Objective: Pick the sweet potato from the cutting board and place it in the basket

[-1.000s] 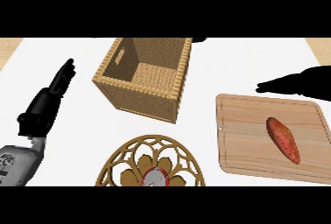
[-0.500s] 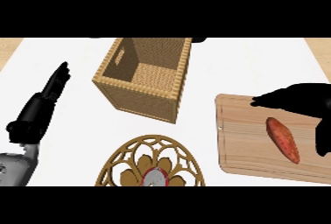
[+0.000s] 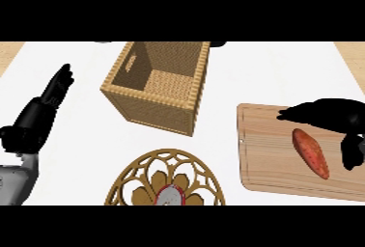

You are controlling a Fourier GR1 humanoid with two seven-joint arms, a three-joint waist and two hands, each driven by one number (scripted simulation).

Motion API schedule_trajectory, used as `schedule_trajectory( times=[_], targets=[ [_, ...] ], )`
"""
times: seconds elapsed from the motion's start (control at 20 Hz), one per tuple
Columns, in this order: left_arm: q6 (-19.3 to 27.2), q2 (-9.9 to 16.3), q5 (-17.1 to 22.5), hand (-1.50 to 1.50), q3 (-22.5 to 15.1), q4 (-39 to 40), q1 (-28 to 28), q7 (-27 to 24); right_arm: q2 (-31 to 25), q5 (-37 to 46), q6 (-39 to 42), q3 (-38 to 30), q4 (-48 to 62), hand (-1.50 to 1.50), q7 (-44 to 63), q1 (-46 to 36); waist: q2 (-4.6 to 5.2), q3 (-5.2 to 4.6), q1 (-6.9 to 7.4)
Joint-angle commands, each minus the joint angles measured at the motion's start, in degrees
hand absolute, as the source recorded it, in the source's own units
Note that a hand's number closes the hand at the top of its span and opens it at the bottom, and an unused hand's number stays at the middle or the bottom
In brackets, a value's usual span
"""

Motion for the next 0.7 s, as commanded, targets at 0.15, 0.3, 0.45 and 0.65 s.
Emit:
schedule_trajectory(
  times=[0.15, 0.3, 0.45, 0.65],
  targets=[
    [-0.5, -1.6, -2.3, 0.0, 1.2, -5.5, 2.1, 3.9, 3.4, 5.7, -2.6, -0.8, 0.7, -1.5, -4.3, 3.4, -0.18, 0.0, -0.11],
    [-2.2, -1.9, -2.3, 0.0, 2.7, -3.8, 2.2, 2.1, 2.4, 7.6, -6.9, -2.0, 4.1, -1.5, -8.6, 6.0, -0.11, 0.0, -0.16],
    [-1.4, -4.4, -5.9, 0.0, 2.1, 0.6, -0.3, 0.6, 5.1, 8.3, -3.3, -3.5, 4.1, -1.5, -8.0, 3.9, -0.07, -0.02, -0.36],
    [-4.8, -4.0, -4.9, 0.0, 4.7, 2.5, -2.2, 1.0, 7.4, 10.3, -3.5, -5.1, 3.9, -1.5, -6.6, 6.1, -0.1, -0.02, -0.47]
  ],
)
